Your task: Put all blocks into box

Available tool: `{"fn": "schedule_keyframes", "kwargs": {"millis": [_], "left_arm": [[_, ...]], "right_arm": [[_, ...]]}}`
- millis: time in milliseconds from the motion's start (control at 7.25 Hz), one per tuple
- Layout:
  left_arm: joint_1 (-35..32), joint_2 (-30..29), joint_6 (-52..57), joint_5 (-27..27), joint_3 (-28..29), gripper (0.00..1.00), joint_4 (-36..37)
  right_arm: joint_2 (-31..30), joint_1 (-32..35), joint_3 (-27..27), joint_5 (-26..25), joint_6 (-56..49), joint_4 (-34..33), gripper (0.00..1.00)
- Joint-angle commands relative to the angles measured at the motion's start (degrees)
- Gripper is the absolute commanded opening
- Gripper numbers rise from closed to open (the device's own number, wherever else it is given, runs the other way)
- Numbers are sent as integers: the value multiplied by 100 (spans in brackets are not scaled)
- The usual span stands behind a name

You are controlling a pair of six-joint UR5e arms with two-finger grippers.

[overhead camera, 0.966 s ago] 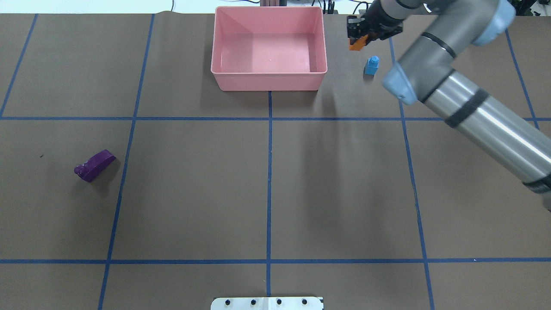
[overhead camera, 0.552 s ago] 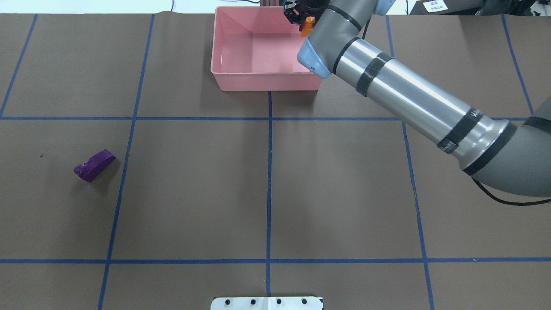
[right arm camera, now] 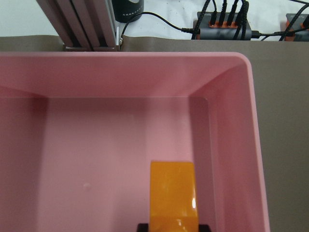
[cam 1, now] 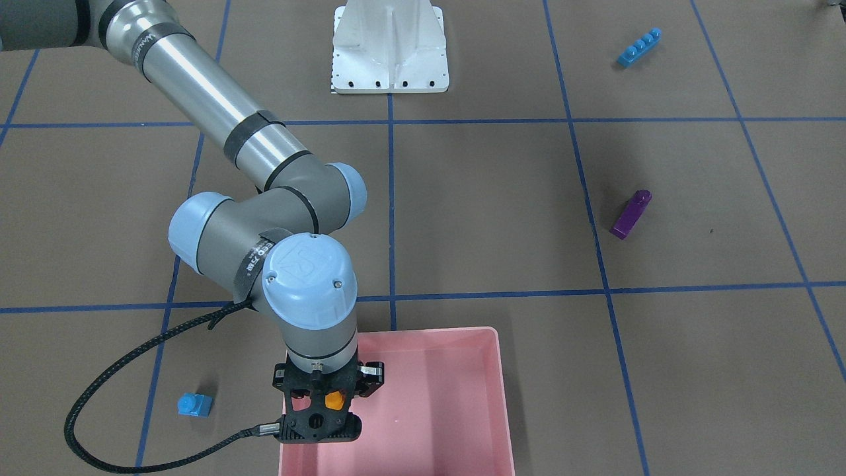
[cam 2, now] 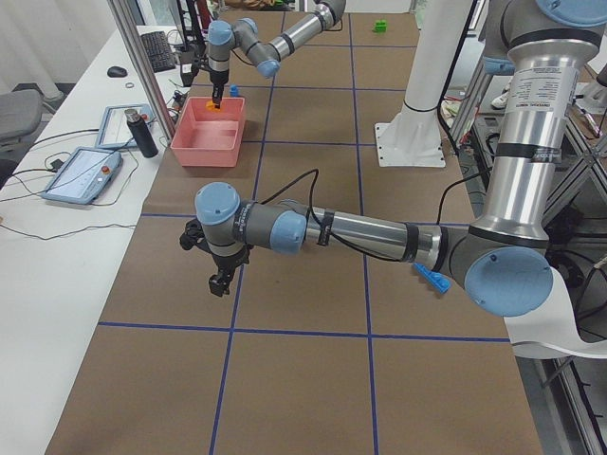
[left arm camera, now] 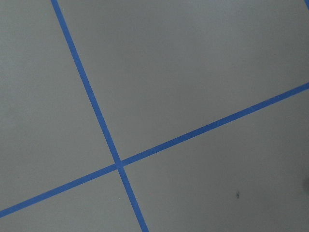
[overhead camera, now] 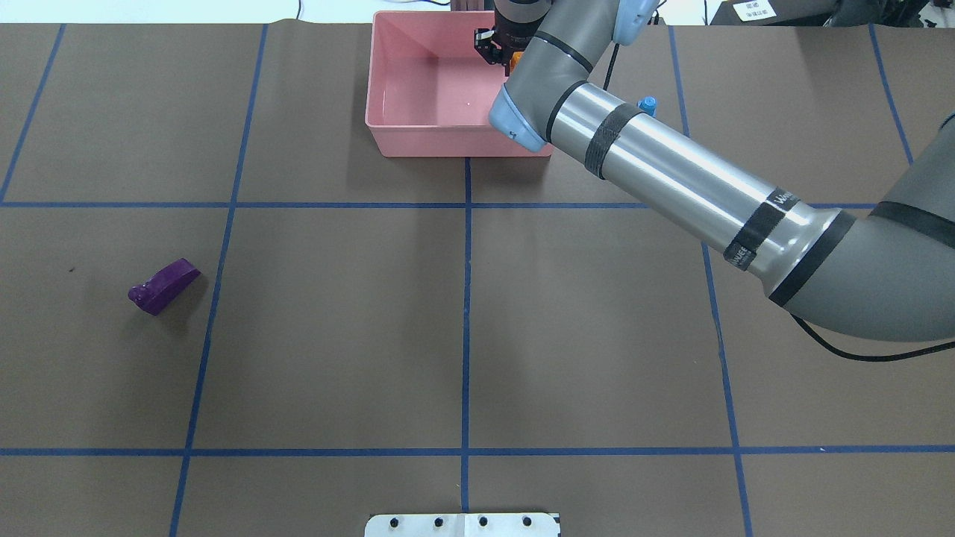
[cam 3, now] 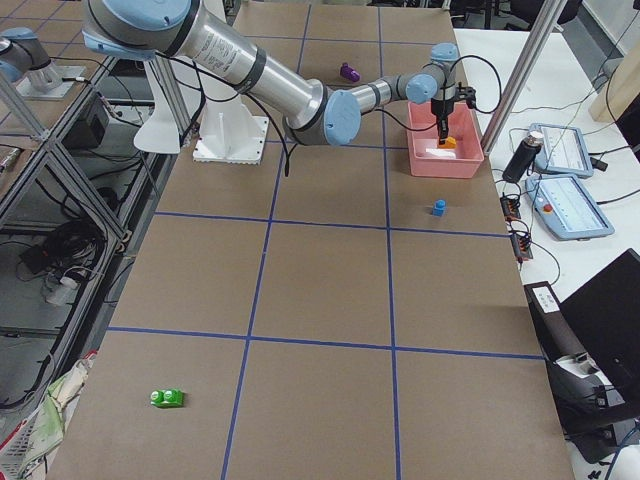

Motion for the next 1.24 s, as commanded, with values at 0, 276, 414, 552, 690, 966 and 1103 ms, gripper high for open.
{"fn": "schedule_keyframes", "kwargs": {"millis": [0, 276, 414, 552, 690, 966, 1103], "left_arm": [[44, -107, -1, -386, -85, 100, -109], [663, -107, -71, -609, -252, 100, -689], [903, -90, -733, -583, -400, 100, -856], [1297, -46, -1418, -208, -593, 100, -1362], [1928, -37, -2016, 178, -752, 100, -1506], [3054, -2, -2504, 1215, -911, 100, -1517], [3268, 7, -2506, 1376, -877, 100, -1517]], "right_arm": [[-9, 45, -9, 56, 55, 28, 100], [-35, 193, 17, 205, 20, -7, 100], [-61, 473, 156, 615, -32, -68, 100], [-201, 745, 445, 881, -198, -312, 100], [-672, 1000, 1353, 1197, -670, -993, 100], [-2337, 1536, 3593, 1636, -1401, -1929, 100], [-3234, 1696, 4360, 1804, -1526, -1888, 100]]}}
